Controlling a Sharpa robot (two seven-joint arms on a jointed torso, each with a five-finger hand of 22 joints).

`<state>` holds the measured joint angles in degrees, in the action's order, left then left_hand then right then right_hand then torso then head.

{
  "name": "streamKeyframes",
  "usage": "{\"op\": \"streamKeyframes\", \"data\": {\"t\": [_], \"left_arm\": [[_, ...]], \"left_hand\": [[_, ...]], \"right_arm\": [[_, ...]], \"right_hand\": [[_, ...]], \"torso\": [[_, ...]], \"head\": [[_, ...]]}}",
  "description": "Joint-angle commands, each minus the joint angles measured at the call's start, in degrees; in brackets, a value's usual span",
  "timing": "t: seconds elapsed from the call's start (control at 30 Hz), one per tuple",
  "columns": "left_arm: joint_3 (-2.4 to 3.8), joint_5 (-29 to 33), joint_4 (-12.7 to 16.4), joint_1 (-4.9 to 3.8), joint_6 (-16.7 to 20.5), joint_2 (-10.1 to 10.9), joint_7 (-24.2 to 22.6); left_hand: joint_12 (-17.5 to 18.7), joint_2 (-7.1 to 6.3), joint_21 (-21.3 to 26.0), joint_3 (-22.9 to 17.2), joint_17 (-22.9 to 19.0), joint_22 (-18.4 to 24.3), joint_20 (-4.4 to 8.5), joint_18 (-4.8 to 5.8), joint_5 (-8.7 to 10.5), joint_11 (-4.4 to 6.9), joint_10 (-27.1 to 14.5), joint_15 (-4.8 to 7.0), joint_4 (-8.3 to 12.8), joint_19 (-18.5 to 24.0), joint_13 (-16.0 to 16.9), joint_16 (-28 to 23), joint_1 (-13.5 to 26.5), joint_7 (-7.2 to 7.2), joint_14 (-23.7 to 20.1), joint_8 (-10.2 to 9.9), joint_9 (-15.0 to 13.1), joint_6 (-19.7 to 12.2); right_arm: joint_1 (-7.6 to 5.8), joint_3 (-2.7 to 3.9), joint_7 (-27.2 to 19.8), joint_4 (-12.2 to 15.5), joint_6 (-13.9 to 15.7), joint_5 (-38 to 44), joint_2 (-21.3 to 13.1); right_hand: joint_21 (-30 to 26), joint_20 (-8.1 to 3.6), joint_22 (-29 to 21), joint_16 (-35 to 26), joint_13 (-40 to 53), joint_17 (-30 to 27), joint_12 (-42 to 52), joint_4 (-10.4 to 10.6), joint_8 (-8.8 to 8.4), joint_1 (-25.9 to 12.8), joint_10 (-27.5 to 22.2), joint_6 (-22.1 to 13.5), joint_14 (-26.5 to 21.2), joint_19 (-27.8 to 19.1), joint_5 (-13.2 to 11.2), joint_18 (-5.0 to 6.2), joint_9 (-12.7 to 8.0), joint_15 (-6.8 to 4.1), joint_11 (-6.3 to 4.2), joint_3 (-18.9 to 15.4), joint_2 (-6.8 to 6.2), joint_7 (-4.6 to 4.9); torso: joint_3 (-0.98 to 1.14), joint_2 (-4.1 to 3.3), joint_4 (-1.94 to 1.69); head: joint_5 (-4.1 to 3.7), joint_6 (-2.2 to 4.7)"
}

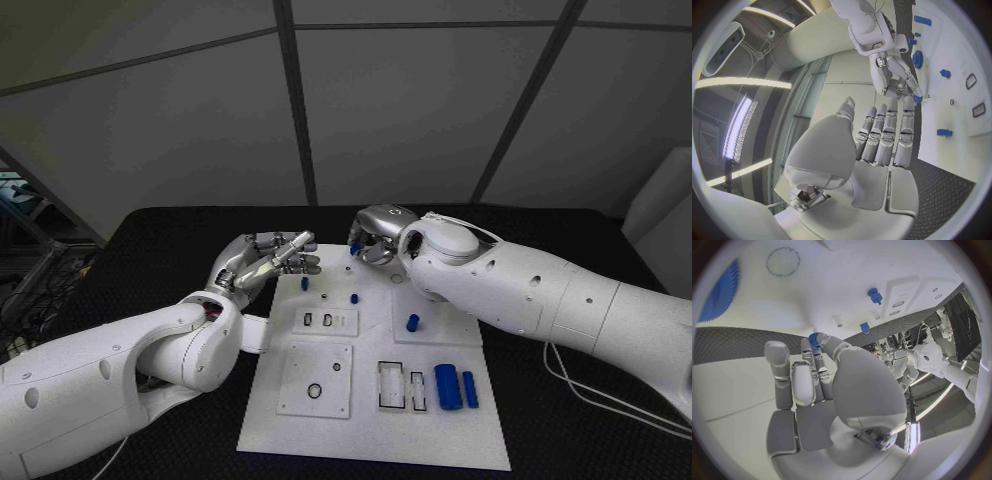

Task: Assemble the parts on the task board

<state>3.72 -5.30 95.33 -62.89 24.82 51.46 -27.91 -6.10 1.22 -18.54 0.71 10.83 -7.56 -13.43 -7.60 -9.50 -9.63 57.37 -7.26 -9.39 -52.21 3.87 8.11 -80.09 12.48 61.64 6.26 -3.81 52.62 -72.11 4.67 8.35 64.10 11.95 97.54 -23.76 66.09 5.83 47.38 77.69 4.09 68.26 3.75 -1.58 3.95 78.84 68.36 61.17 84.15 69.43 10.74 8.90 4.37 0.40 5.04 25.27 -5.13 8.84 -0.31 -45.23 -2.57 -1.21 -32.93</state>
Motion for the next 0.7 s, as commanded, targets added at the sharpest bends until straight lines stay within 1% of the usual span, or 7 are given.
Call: {"op": "streamKeyframes", "data": {"t": [0.03,0.1,0.2,0.43,0.6,0.7], "left_arm": [[0.07,-0.41,0.08,-0.10,-0.61,-0.03,-0.27],[0.07,-0.41,0.08,-0.10,-0.57,-0.03,-0.18],[0.07,-0.41,0.08,-0.11,-0.55,-0.01,0.01],[0.07,-0.41,0.05,-0.11,-0.55,0.01,0.25],[0.07,-0.41,0.04,-0.12,-0.55,0.03,0.31],[0.08,-0.41,0.02,-0.12,-0.56,0.04,0.33]], "left_hand": [[0.26,0.01,0.33,-0.04,0.06,0.10,-0.09,-2.87,0.16,-0.50,-0.13,-0.16,0.35,-0.51,-0.05,-0.47,-0.50,0.45,-0.50,-0.26,0.10,-0.06],[0.26,0.01,0.33,-0.04,0.06,0.10,-0.09,-2.87,0.16,-0.50,-0.13,-0.16,0.35,-0.51,-0.05,-0.47,-0.50,0.45,-0.50,-0.26,0.10,-0.06],[0.31,0.04,0.34,-0.05,0.07,0.11,-0.10,-2.86,0.16,-0.52,-0.15,-0.18,0.37,-0.54,-0.05,-0.56,-0.49,0.47,-0.56,-0.29,0.10,-0.06],[0.36,0.07,0.35,-0.05,0.08,0.13,-0.11,-2.86,0.16,-0.54,-0.17,-0.21,0.40,-0.57,-0.05,-0.67,-0.48,0.49,-0.64,-0.34,0.09,-0.07],[0.41,0.10,0.36,-0.06,0.09,0.14,-0.12,-2.86,0.17,-0.56,-0.20,-0.24,0.42,-0.59,-0.06,-0.76,-0.47,0.51,-0.71,-0.38,0.09,-0.08],[0.41,0.10,0.36,-0.06,0.09,0.14,-0.12,-2.86,0.17,-0.56,-0.20,-0.24,0.42,-0.59,-0.06,-0.76,-0.47,0.51,-0.71,-0.38,0.09,-0.08]], "right_arm": [[0.09,-0.14,0.28,-0.49,-1.41,-0.04,0.22],[0.09,-0.15,0.30,-0.70,-1.43,-0.04,0.33],[0.09,-0.16,0.24,-0.88,-1.90,-0.04,0.45],[0.09,-0.27,0.12,-0.93,-3.42,-0.04,0.56],[0.10,-0.37,0.20,-0.76,-3.35,-0.04,0.42],[0.10,-0.40,0.20,-0.63,-2.78,-0.04,0.31]], "right_hand": [[0.08,-0.06,-0.24,0.44,-0.14,0.08,-0.26,0.23,-0.19,-0.44,-0.47,-0.58,2.43,-0.55,-0.40,-0.96,-0.12,0.15,0.24,0.12,-0.25,0.26],[0.04,0.05,-0.36,0.49,-0.23,0.08,-0.30,0.32,-0.40,-0.64,-1.17,-1.36,2.40,-0.77,-0.44,-0.95,-0.27,0.35,0.47,0.19,-0.53,0.50],[0.02,0.19,-0.45,0.57,-0.25,0.13,-0.26,0.42,-0.41,-0.84,-1.69,-1.96,2.38,-0.95,-0.51,-0.93,-0.37,0.51,0.64,0.23,-0.78,0.62],[0.04,0.29,-0.46,0.59,-0.27,0.10,-0.28,0.52,-0.35,-1.04,-2.17,-2.22,2.36,-1.06,-0.55,-0.91,-0.38,0.63,0.76,0.19,-0.99,0.65],[0.09,0.30,-0.37,0.56,-0.27,0.03,-0.27,0.54,-0.32,-1.07,-2.23,-2.21,2.35,-1.03,-0.56,-0.93,-0.37,0.64,0.77,0.18,-1.01,0.66],[0.10,0.32,-0.37,0.56,-0.25,0.01,-0.23,0.57,-0.27,-1.07,-2.23,-2.16,2.34,-1.04,-0.54,-0.93,-0.35,0.65,0.77,0.20,-0.96,0.66]], "torso": [[0.03,-0.06,0.00],[0.02,-0.04,0.00],[-0.02,-0.03,-0.01],[0.03,-0.05,0.03],[0.03,-0.06,0.04],[0.04,-0.06,0.04]], "head": [[0.03,-0.02],[-0.04,-0.02],[-0.03,-0.09],[0.06,-0.19],[0.06,-0.18],[0.06,-0.21]]}}
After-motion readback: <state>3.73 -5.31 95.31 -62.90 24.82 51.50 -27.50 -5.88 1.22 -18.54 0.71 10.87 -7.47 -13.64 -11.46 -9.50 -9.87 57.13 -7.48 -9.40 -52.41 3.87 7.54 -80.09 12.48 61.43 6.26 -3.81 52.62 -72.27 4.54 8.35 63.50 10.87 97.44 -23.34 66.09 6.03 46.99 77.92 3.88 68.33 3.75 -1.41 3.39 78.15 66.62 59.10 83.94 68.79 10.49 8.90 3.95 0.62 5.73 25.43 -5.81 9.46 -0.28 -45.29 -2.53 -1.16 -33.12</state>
